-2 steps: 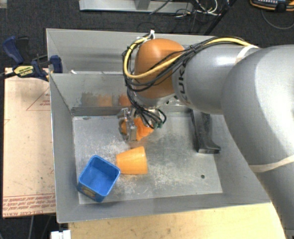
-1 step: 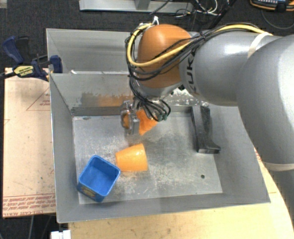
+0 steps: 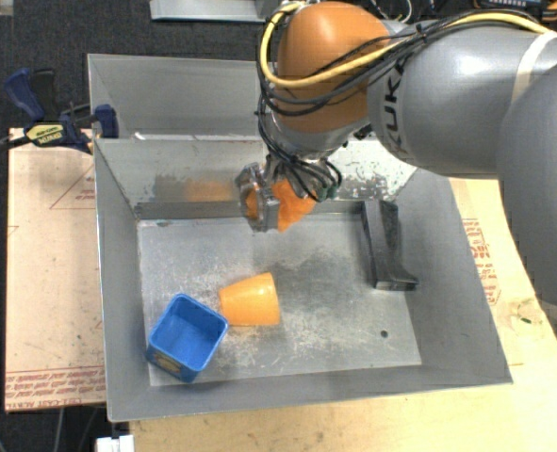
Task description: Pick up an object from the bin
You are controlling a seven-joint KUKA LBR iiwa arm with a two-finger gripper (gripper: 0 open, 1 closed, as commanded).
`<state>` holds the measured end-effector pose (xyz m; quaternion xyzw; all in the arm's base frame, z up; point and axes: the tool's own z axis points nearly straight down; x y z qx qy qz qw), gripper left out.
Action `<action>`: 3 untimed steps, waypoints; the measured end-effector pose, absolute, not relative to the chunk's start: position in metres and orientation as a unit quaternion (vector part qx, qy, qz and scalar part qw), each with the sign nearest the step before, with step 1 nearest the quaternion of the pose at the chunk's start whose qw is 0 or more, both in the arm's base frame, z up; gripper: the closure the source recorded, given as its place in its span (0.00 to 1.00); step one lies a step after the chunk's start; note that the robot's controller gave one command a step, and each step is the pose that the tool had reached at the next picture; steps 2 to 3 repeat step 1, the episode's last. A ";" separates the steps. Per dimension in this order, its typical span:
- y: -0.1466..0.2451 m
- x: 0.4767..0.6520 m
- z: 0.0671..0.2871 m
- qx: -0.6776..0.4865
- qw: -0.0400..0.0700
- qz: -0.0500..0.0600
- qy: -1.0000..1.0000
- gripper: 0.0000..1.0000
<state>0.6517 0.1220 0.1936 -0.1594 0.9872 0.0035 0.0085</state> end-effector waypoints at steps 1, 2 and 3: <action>0.133 0.654 0.226 -0.157 0.009 0.004 0.988 1.00; 0.133 0.654 0.226 -0.157 0.009 0.004 0.988 1.00; 0.133 0.654 0.226 -0.157 0.009 0.004 0.988 1.00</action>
Offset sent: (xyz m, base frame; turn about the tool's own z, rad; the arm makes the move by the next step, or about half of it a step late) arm -0.0224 -0.0123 0.1478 0.0042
